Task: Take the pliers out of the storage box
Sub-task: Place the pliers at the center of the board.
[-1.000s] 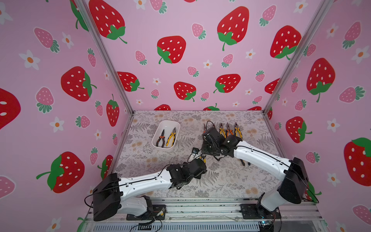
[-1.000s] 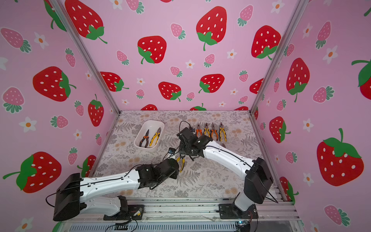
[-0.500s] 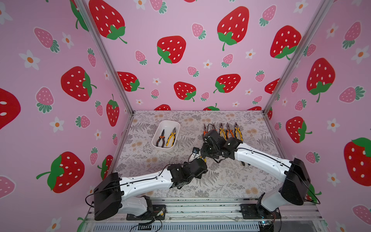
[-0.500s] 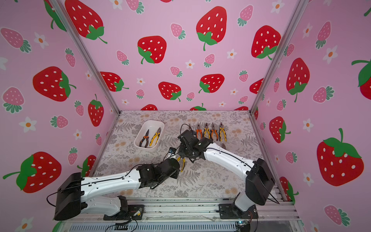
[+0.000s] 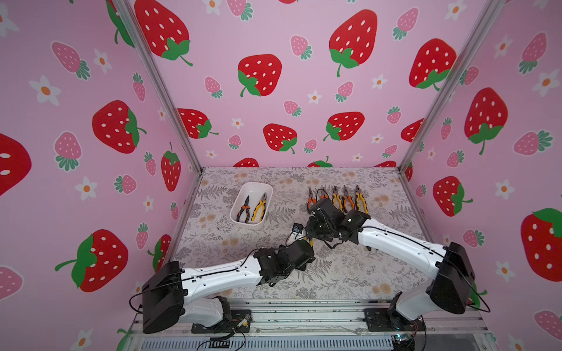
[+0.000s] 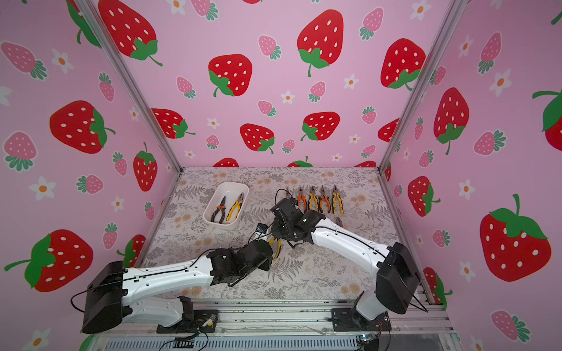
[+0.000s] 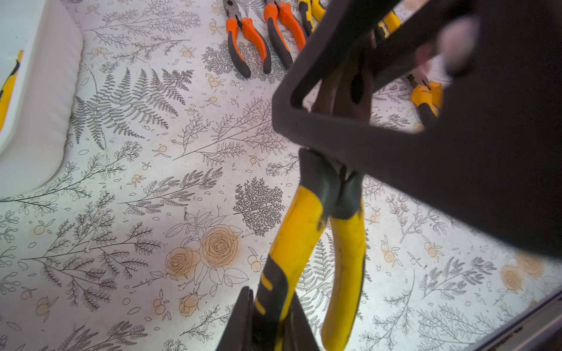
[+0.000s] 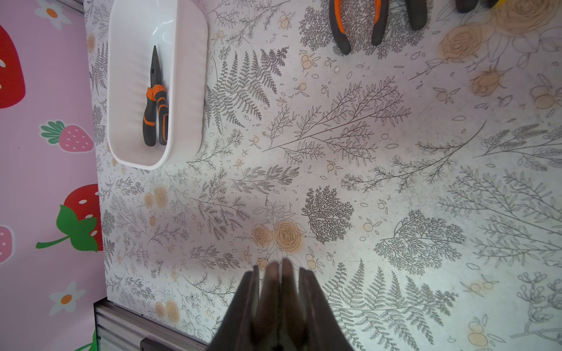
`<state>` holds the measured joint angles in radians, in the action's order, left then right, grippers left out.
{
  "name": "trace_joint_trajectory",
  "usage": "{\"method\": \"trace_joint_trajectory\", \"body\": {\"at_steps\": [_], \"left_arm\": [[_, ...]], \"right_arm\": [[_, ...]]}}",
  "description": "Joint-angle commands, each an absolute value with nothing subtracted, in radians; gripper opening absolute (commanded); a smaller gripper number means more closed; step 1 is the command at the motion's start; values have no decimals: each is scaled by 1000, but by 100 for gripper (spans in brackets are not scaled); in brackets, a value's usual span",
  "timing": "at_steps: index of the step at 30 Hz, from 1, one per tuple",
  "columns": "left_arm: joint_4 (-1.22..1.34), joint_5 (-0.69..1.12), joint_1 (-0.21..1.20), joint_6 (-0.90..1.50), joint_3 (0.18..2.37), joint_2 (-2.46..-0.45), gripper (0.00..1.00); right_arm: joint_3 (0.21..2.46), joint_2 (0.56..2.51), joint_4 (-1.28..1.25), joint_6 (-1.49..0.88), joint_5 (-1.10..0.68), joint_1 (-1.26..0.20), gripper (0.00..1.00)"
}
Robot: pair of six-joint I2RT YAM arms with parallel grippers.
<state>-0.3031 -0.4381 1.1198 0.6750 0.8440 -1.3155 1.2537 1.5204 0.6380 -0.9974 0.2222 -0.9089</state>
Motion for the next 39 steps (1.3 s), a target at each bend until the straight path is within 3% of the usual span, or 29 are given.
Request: {"method": "trace_joint_trajectory", "body": {"at_steps": [1, 3, 6, 12, 21, 26, 39], "left_arm": [[-291, -499, 1114, 675, 907, -1291, 34], [-321, -510, 1114, 674, 922, -1277, 45], [-354, -517, 1114, 667, 929, -1247, 51], [-347, -530, 1114, 690, 848, -1164, 44], [-350, -508, 1114, 734, 790, -1165, 42], [-353, -499, 1113, 723, 808, -1181, 42], [-330, -459, 1114, 717, 813, -1225, 41]], "right_arm": [[1284, 1462, 764, -898, 341, -909, 0], [1301, 1434, 803, -837, 391, -885, 0], [1341, 1403, 867, -730, 451, -817, 0], [1343, 1390, 932, -535, 403, -600, 0], [1231, 1481, 874, -357, 94, -385, 0], [1214, 1577, 839, -339, 51, -358, 0], [1283, 1770, 813, -232, 133, -319, 0]]}}
